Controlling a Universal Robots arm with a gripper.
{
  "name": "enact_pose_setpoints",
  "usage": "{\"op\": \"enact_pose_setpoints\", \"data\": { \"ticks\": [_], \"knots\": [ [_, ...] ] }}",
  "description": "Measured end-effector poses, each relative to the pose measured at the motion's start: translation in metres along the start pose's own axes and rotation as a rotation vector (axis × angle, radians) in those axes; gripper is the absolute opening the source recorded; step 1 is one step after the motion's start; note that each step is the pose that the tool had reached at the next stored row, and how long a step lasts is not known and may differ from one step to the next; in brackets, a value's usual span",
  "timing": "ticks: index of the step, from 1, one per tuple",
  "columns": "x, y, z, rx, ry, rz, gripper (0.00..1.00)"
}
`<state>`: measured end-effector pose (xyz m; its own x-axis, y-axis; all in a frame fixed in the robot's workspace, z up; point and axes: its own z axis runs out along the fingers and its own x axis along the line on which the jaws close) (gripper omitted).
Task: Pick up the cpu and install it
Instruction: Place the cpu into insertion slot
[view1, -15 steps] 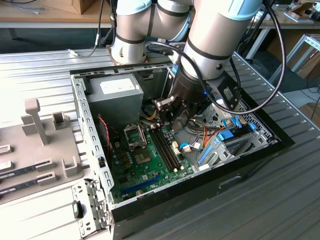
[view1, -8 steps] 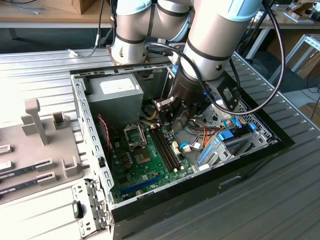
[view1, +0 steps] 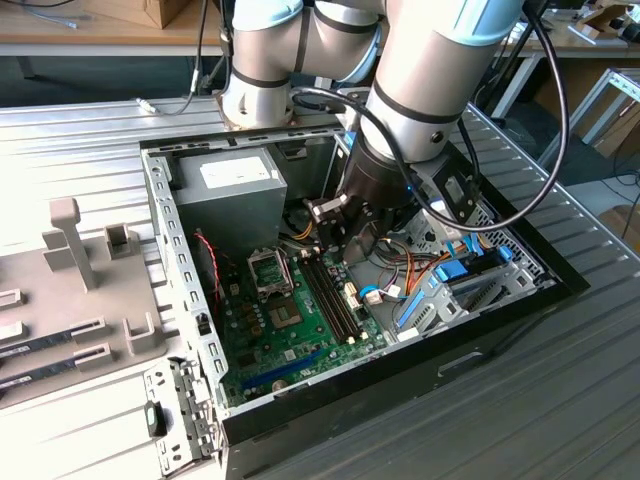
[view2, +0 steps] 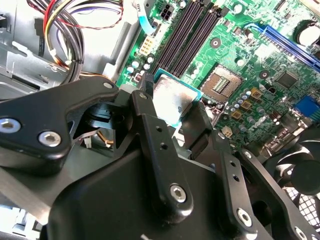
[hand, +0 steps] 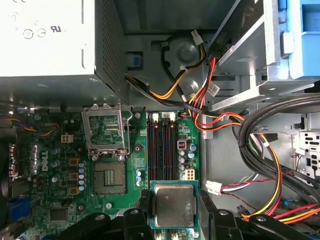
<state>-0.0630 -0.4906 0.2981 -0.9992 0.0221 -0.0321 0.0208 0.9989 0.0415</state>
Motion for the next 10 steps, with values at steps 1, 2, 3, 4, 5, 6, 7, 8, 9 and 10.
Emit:
{"op": "enact_pose_setpoints", "data": {
  "ticks": [1,2,3,4,5,6,7,8,9,10],
  "knots": [
    [0.0,0.0,0.0003,0.0,0.0,0.0,0.47],
    [0.0,0.0,0.0005,0.0,0.0,0.0,0.47],
    [0.0,0.0,0.0006,0.0,0.0,0.0,0.47],
    [0.0,0.0,0.0009,0.0001,0.0,0.0,0.47],
    [0.0,0.0,0.0011,0.0,0.0,0.0,0.47],
    [0.0,-0.0001,0.0013,0.0,0.0,0.0,0.47],
    [0.0001,-0.0001,0.0021,0.0,0.0,0.0,0.47],
    [0.0002,-0.0001,0.0027,0.0,0.0,0.0,0.47],
    [0.0002,-0.0001,0.0029,0.0,0.0,0.0,0.47],
    [0.0002,-0.0001,0.003,0.0,0.0,0.0,0.47]
  ]
}}
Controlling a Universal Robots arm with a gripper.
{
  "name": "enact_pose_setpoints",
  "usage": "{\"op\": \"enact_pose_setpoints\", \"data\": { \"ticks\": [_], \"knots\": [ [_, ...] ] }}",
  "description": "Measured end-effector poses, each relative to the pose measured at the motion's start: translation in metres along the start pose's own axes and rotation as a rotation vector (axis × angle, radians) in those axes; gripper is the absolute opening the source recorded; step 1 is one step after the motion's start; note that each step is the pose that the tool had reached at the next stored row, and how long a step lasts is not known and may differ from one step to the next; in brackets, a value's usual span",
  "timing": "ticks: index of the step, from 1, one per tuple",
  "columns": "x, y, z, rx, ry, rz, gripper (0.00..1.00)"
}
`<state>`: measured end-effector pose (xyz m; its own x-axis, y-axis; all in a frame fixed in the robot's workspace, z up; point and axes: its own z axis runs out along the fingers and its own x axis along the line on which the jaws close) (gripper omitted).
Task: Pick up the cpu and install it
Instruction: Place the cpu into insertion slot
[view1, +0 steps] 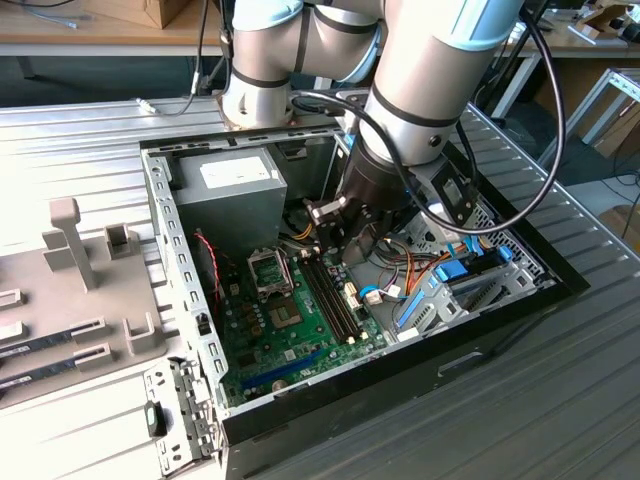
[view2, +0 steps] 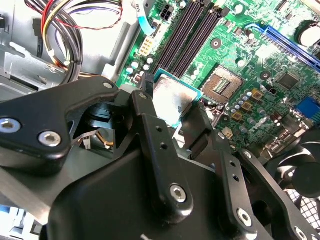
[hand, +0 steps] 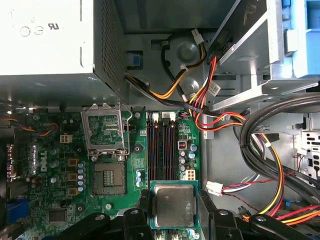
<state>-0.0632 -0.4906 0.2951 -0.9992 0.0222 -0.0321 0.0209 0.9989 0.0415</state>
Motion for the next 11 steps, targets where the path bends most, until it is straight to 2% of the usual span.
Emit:
{"op": "enact_pose_setpoints", "data": {
  "ticks": [11],
  "knots": [
    [0.0002,-0.0001,0.002,0.0,0.0,0.0,0.47]
  ]
}}
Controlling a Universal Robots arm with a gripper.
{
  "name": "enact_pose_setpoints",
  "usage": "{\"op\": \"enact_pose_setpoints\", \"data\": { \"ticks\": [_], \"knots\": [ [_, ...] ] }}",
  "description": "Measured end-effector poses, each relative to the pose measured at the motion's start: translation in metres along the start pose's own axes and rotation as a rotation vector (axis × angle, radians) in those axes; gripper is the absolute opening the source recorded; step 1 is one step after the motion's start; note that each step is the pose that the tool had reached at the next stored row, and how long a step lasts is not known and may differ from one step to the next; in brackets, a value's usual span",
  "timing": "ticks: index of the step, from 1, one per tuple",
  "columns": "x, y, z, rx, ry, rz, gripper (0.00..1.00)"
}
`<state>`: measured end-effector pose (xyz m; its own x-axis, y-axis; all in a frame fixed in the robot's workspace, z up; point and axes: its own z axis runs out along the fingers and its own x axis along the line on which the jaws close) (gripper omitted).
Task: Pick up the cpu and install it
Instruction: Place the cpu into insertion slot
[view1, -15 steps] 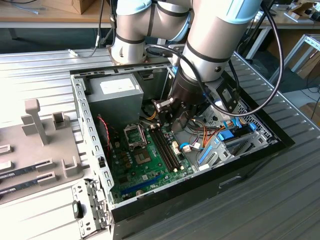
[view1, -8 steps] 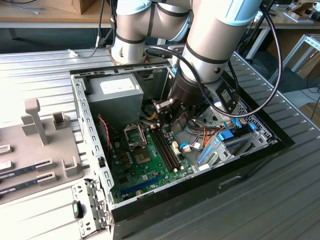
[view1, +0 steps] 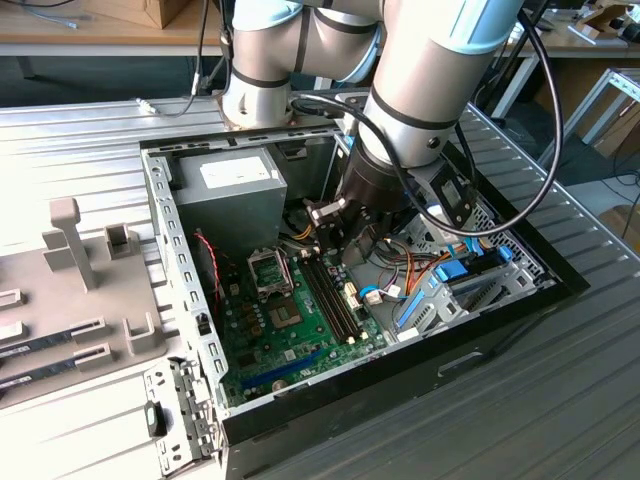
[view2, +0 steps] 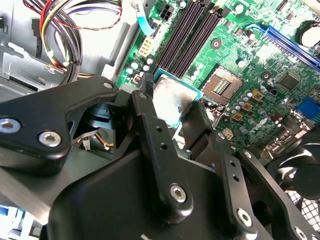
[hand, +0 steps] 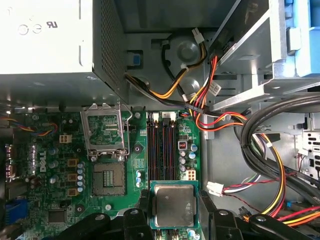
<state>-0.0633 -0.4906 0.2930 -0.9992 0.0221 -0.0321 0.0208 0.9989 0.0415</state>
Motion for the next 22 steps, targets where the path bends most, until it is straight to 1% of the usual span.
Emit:
{"op": "enact_pose_setpoints", "data": {
  "ticks": [11,13,22],
  "knots": [
    [0.0001,-0.0001,0.0021,0.0,0.0,0.0,0.47],
    [0.0002,-0.0002,0.0037,0.0001,0.0,0.0,0.47],
    [0.0003,-0.0003,0.0059,0.0,0.0,0.0,0.47]
  ]
}}
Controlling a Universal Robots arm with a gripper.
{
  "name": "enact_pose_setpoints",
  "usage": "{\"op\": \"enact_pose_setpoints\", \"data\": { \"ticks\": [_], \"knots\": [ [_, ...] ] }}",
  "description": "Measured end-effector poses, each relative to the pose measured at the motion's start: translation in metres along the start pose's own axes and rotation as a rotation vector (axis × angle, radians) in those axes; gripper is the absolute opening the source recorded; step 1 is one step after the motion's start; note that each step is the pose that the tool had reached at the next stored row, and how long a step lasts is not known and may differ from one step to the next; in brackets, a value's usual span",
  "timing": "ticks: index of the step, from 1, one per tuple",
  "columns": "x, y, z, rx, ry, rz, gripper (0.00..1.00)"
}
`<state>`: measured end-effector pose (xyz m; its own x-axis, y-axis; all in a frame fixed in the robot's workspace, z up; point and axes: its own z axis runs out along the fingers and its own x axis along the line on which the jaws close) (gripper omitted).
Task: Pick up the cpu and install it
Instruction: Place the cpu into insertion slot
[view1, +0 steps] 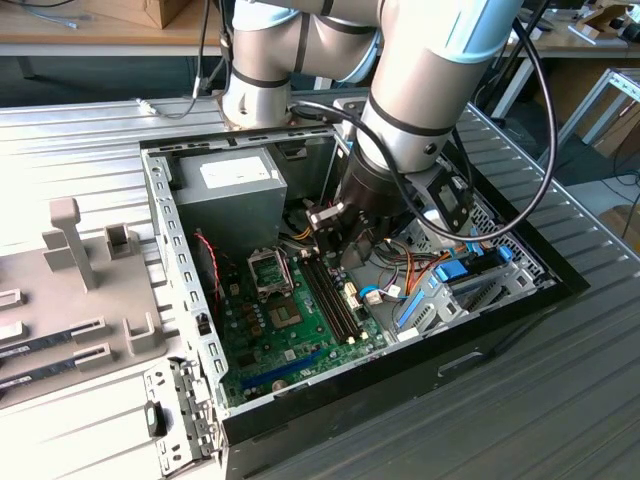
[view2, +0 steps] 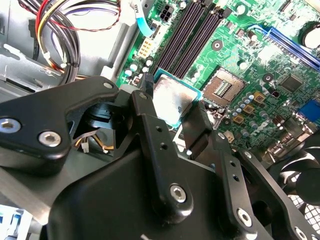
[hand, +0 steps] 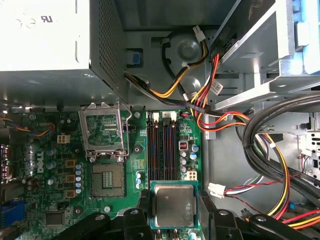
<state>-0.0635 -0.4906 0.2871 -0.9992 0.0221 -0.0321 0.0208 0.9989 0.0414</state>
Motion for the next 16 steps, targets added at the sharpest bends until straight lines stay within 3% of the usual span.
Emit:
{"op": "enact_pose_setpoints", "data": {
  "ticks": [16],
  "knots": [
    [0.0002,-0.0005,0.0052,0.0,0.0,0.0,0.47]
  ]
}}
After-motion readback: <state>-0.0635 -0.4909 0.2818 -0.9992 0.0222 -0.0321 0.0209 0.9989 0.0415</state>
